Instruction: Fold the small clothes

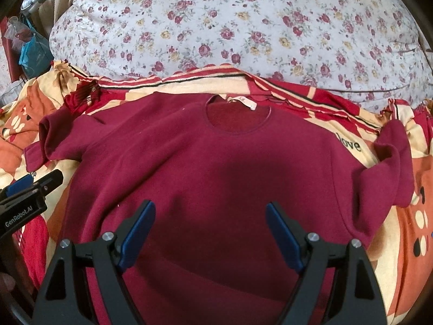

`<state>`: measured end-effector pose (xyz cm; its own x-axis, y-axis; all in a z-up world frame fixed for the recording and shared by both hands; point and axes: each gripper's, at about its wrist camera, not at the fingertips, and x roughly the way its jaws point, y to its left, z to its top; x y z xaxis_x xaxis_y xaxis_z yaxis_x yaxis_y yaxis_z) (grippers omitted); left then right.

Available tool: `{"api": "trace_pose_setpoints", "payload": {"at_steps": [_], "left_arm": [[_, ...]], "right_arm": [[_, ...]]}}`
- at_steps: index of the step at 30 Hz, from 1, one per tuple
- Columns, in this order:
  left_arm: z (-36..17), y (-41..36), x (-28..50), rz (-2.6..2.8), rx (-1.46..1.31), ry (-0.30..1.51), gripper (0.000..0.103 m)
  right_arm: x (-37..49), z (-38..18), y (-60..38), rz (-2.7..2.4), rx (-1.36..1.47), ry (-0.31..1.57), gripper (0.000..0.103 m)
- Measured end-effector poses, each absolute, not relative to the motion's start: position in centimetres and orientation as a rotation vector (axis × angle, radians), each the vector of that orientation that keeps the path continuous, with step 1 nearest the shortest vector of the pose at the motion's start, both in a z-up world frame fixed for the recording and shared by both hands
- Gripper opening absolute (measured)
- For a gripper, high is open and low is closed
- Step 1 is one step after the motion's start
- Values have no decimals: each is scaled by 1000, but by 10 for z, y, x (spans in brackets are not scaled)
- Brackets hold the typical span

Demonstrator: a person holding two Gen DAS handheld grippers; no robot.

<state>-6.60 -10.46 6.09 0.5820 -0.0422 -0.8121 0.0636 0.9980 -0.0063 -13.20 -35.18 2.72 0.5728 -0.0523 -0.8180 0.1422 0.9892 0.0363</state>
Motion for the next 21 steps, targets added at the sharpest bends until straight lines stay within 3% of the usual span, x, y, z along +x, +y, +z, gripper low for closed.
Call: {"api": "trace_pose_setpoints", "payload": {"at_steps": [21], "left_arm": [[68,-125,-74,-103,38,938,69]], "right_arm": [[-133,28,-356,-121,128,958,86]]}}
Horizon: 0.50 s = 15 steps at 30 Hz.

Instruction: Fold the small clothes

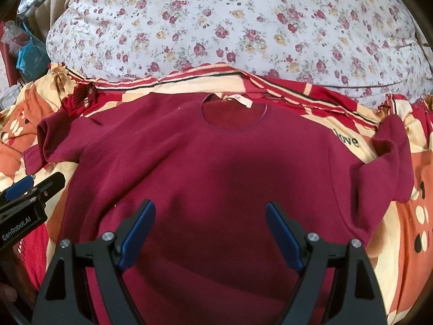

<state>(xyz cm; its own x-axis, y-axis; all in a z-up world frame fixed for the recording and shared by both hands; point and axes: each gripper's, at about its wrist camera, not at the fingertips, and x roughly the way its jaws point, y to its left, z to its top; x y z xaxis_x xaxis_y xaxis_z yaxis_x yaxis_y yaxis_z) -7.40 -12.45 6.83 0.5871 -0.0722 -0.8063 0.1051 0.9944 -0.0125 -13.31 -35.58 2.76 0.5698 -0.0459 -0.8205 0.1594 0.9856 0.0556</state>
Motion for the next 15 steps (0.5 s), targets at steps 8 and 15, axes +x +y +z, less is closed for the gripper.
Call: {"api": "trace_pose_setpoints", "payload": {"at_steps": [8,15], "left_arm": [[67,-117,-75,-97,31,940,69],[66,-103,-73,-68,25,943,69]], "right_arm": [[-133,24,-356,-133,125,956,86],[-133,24,-357,-130,127,955,86]]}}
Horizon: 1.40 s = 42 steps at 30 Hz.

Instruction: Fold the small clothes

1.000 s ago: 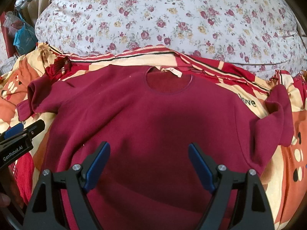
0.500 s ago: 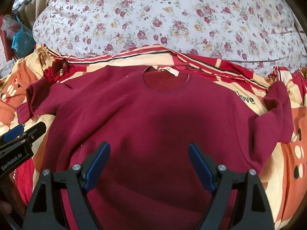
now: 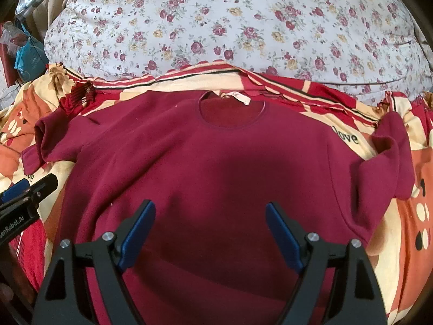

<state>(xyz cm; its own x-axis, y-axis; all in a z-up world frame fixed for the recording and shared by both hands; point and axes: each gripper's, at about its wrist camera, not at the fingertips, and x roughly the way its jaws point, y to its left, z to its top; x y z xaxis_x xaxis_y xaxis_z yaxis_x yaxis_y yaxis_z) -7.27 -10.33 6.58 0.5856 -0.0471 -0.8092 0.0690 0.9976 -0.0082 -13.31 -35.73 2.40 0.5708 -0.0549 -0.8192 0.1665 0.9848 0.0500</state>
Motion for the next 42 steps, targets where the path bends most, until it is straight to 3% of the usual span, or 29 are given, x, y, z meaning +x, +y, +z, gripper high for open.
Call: {"api": "trace_pose_setpoints", "payload": {"at_steps": [14,17,26,30,32,35,42], "left_arm": [[67,-10,-48,124,-97,934,68],[62,21,-37,177,-180,930,55],[35,57,0,305,-243,963,47],[22,55,14,299,-278,1007,24],[20,56,15,284,-325,990,21],[23,57,16,254,-359,973,0],[84,52,1,147,-319,860,0]], "right_arm": [[-131,21,-356,-107,132,978,86],[-131,20,-356,-101,137,984,86],[-128,18,-352,-82,133,1005,86],[-126,16,-353,-80,138,1013,86],[-126,14,-352,-78,138,1018,86],[-124,12,-352,-76,143,1025,86],[-125,13,-353,-71,154,1026,86]]}}
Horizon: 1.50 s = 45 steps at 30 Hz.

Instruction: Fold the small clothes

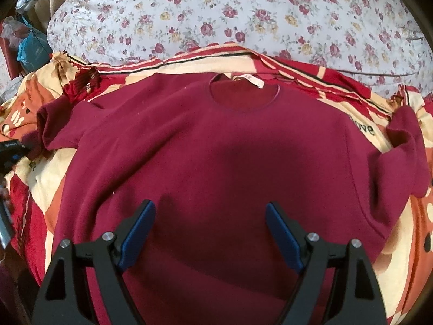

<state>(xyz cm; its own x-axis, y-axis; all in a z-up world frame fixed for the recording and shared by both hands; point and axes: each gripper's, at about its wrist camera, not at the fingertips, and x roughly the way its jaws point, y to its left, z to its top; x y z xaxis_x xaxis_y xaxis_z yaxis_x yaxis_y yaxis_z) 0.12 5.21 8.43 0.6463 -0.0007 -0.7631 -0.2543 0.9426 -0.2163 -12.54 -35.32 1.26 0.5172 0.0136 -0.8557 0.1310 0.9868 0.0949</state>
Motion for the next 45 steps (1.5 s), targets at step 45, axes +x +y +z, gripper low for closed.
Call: {"api": "trace_pose_setpoints", "payload": {"at_steps": [45], "left_arm": [[102,-173,-39,-333,83,913,14]], "right_arm": [[-105,37,-462,-19,361,1040,86]]}}
